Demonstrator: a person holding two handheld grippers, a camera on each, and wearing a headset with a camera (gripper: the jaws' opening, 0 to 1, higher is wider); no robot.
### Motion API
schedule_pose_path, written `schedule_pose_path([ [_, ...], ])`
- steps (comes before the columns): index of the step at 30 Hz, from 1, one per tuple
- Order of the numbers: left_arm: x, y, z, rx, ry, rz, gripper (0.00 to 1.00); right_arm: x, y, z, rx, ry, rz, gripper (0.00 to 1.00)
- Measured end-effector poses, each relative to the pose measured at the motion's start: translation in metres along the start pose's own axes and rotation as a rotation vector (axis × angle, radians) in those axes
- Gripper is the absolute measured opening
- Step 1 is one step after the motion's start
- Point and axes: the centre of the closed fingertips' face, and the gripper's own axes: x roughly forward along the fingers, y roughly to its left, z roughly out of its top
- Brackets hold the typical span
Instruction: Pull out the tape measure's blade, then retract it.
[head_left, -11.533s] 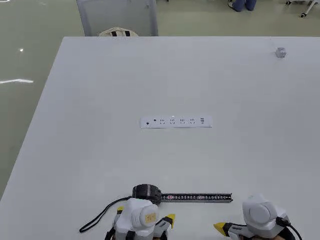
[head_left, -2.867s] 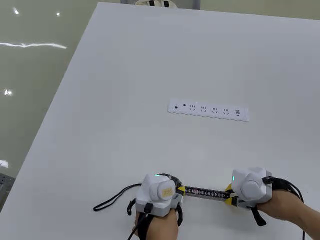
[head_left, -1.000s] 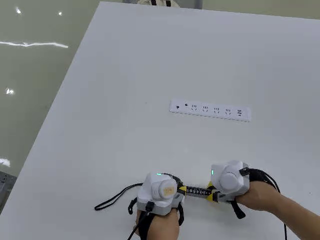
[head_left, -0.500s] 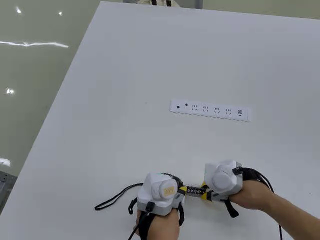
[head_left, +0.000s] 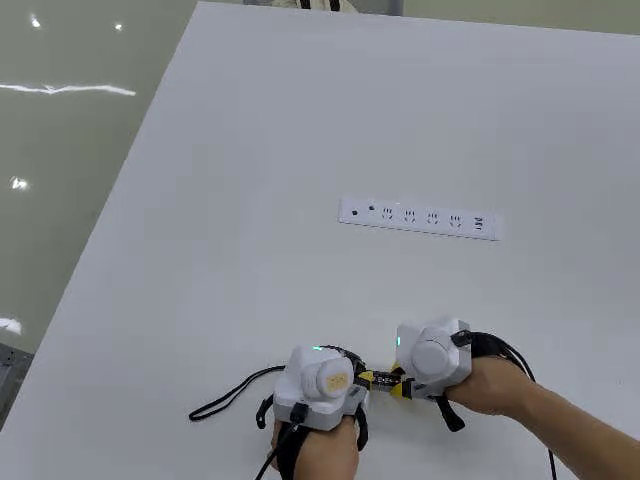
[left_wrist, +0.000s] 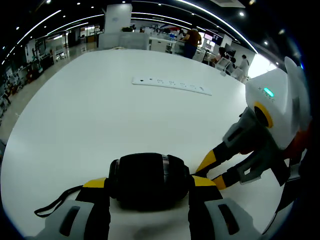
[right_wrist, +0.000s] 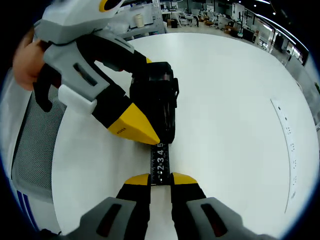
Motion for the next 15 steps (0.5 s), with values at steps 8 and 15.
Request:
schedule_pose_path([
  [8, 0.001, 0.0, 0.0, -0.002, 0.002, 0.0, 0.6, 0.004, 0.0, 0.008, -0.012, -0.011, -0.011, 0.15],
  [15, 0.0, 0.0, 0.0, -0.005, 0.001, 0.001, 0.6, 0.006, 0.0, 0.013, -0.033, -0.019, -0.018, 0.15],
])
